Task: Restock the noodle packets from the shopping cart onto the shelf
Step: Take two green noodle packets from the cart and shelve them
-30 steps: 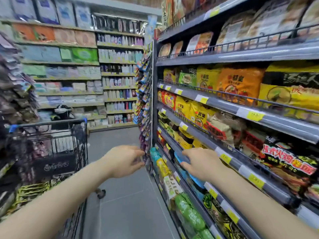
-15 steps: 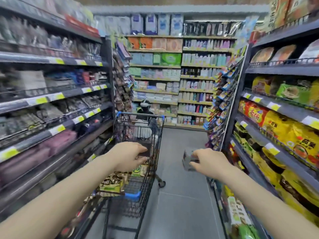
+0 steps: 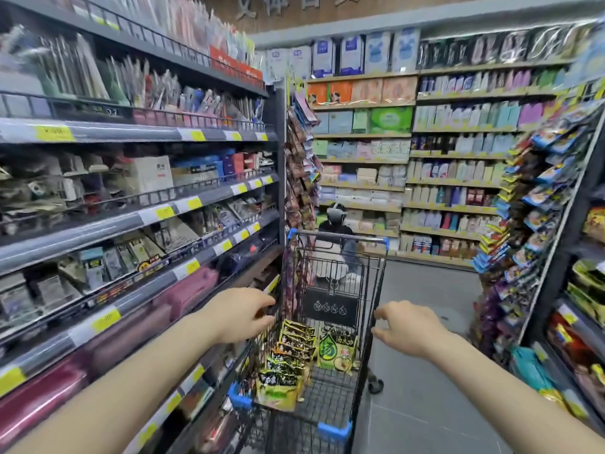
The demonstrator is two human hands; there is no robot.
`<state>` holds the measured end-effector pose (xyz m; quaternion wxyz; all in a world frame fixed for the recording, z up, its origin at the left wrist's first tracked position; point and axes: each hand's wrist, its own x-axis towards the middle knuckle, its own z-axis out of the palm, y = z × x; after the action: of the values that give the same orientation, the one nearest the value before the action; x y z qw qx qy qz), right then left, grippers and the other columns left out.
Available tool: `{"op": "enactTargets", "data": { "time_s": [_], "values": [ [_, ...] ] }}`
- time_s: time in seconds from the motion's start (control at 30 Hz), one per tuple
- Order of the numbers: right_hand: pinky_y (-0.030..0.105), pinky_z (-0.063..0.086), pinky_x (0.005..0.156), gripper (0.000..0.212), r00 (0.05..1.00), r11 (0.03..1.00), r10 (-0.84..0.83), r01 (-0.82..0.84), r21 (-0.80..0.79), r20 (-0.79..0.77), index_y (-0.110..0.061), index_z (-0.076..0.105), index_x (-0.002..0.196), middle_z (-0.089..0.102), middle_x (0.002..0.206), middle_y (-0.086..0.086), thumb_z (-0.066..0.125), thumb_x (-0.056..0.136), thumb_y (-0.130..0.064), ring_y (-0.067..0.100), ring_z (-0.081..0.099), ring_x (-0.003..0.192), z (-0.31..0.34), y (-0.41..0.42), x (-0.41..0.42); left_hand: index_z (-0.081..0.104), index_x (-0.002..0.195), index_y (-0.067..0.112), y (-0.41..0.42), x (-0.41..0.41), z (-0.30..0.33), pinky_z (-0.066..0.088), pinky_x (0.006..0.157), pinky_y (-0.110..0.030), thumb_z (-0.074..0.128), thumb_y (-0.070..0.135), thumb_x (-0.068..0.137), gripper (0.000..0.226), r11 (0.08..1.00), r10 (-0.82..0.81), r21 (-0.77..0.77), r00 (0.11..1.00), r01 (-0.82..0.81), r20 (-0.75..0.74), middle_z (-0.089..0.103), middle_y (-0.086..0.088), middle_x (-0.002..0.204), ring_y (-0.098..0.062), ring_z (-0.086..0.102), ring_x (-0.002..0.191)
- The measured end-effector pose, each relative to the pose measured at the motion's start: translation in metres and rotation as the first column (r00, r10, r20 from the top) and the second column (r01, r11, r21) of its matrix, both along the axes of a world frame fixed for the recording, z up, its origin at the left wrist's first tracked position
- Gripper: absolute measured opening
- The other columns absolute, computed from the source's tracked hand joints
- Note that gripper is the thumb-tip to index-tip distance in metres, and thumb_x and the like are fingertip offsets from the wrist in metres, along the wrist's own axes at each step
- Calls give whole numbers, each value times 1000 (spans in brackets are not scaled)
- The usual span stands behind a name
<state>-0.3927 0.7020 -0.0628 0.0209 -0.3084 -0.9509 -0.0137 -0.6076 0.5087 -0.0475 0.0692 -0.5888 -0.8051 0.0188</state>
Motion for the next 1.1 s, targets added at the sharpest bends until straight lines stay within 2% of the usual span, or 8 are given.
{"op": "enactTargets", "data": {
  "time_s": [0.2,0.3,0.4,0.53,0.7,0.9,1.1],
  "values": [
    [34,48,90,36,998,998,-46,48,-33,38,-23,58,120,63,124,-2,44,94,-43,21,59,114,-19,29,-61,48,134,19,40,-68,-16,41,100,-32,39,42,96,46,998,-36,-53,999,37,17,51,0,138,-18,49,124],
    [35,44,97,40,998,996,-44,47,-74,40,-25,53,130,58,133,-4,45,94,-40,18,56,120,-29,44,-86,42,139,20,65,-91,-27,37,104,-31,39,42,96,49,996,-63,-57,997,65,41,46,3,143,-16,44,129],
    [33,44,98,45,999,995,-42,44,-86,26,-24,46,138,54,138,-5,46,95,-39,17,53,124,-34,64,-109,42,140,21,93,-115,-39,38,104,-30,38,43,96,49,995,-79,-64,995,83,65,47,3,143,-15,45,128],
    [33,46,92,41,998,996,-42,46,-80,51,-24,48,133,58,133,-1,46,95,-38,21,56,118,-47,100,-143,43,139,21,133,-148,-54,38,104,-31,39,42,96,49,993,-97,-64,991,102,90,47,3,143,-15,46,128],
    [36,46,98,44,997,990,-68,73,-124,47,-26,47,135,58,132,-3,46,93,-39,20,56,120,-68,157,-189,41,140,21,192,-196,-69,38,102,-31,40,42,96,49,989,-99,-102,989,110,109,48,3,142,-15,45,127],
    [36,46,92,42,993,985,-72,86,-146,96,-23,48,133,58,132,1,45,94,-37,24,56,118,-90,226,-246,40,141,21,257,-246,-91,36,106,-32,40,42,96,50,989,-72,-119,985,91,158,45,3,145,-15,42,131],
    [36,48,93,45,986,974,-105,129,-188,132,-21,45,137,57,133,3,45,95,-37,24,56,119,-134,269,-292,41,141,18,304,-290,-134,35,106,-30,39,41,97,50,973,-101,-185,976,136,191,46,2,143,-16,43,130]
  ]
}}
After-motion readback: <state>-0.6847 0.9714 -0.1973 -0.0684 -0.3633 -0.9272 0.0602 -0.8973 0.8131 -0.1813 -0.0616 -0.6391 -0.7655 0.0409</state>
